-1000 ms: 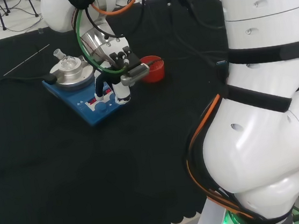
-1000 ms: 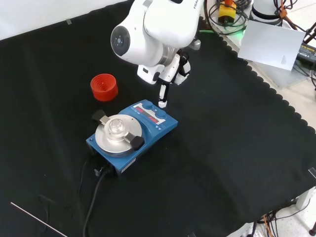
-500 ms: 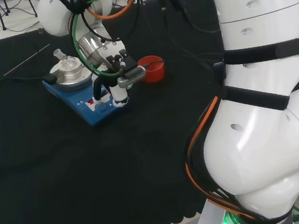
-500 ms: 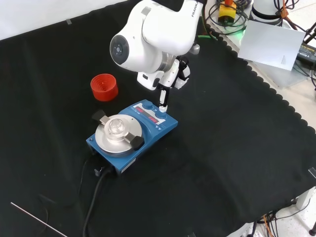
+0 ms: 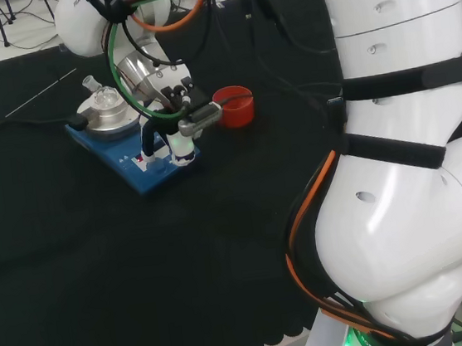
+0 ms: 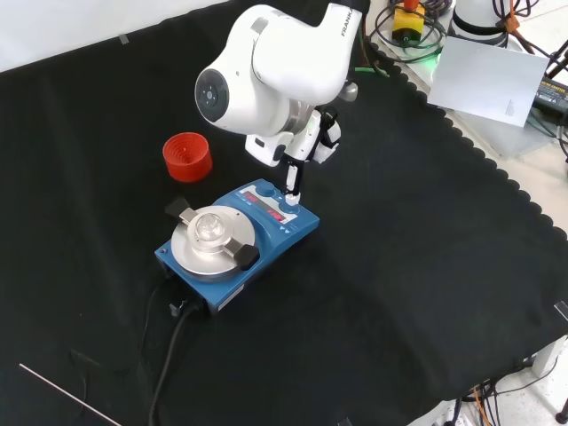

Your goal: Turn on the heater.

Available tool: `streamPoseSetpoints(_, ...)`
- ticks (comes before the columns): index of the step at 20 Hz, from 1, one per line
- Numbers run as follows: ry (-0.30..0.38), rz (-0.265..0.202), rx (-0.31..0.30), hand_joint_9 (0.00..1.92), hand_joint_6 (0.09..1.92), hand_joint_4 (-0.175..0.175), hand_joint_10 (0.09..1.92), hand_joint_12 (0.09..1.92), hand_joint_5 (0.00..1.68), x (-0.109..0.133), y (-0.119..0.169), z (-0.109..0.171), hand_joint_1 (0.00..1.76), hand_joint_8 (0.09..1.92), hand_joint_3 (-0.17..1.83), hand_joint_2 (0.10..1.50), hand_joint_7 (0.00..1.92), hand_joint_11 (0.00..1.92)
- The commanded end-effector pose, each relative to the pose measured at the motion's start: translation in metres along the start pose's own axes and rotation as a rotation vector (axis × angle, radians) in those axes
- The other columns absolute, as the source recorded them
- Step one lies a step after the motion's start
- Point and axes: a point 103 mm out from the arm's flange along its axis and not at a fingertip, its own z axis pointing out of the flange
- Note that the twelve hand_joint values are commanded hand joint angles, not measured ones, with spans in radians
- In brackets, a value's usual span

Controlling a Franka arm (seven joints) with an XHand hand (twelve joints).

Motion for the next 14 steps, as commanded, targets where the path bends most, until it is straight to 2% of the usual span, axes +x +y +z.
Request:
streamPoseSetpoints(1, 0.006, 0.001, 0.005, 1.88, 0.09, 0.017, 1.61, 1.53, 0.37, -0.0025, 0.0031, 0.0013, 1.51, 1.73, 1.25, 0.57, 1.72, 1.75)
streamPoseSetpoints(14, 0.009, 0.005, 0.011, 1.88, 0.09, 0.015, 1.61, 1.52, 0.38, -0.0047, 0.0059, 0.0027, 1.50, 1.73, 1.26, 0.57, 1.72, 1.75)
